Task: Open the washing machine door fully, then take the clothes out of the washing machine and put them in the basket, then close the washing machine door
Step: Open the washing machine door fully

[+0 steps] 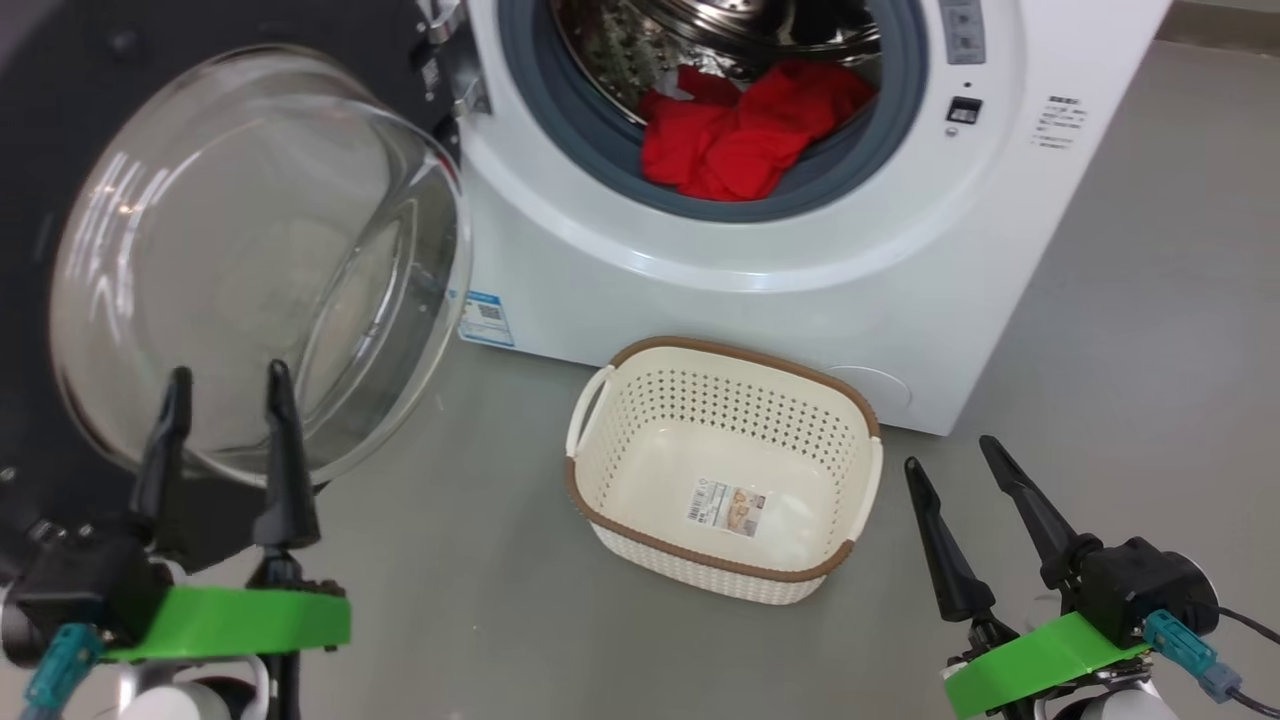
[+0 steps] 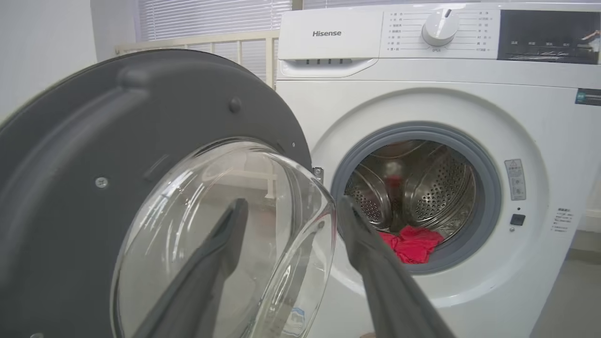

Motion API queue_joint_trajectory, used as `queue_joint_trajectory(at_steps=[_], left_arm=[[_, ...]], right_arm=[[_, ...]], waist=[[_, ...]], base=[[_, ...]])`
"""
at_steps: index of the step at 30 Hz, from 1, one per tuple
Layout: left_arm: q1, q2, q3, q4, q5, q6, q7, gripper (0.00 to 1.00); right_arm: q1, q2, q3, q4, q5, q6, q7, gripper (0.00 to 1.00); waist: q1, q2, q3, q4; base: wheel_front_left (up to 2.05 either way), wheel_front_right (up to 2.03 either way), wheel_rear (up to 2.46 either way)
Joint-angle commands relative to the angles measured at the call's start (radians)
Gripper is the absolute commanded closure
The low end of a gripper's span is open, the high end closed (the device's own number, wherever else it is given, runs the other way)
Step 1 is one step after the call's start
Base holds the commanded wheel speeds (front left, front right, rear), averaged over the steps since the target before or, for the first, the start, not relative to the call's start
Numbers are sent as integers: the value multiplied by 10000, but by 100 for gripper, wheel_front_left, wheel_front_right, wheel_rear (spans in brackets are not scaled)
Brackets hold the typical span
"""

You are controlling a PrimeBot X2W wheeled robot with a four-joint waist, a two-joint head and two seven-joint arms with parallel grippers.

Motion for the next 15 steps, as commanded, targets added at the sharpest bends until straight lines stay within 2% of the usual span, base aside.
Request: queue_joint_trajectory(at_steps=[1, 4, 15], left_arm=[[-2, 272, 215, -521, 114, -148, 40, 0], [245, 285, -31, -668, 66, -320, 244, 0], [730, 230, -443, -719, 100, -460, 237, 0]], right_arm=[[-280, 17, 148, -192, 17, 62, -151, 0], [-296, 17, 140, -130, 2, 62, -189, 0], [-423, 17, 16, 85, 167, 62, -274, 0]], waist=[[0, 0, -64, -343], [0, 0, -88, -670], [0, 0, -54, -1921]], base=[[0, 0, 0], [0, 0, 0], [0, 0, 0]])
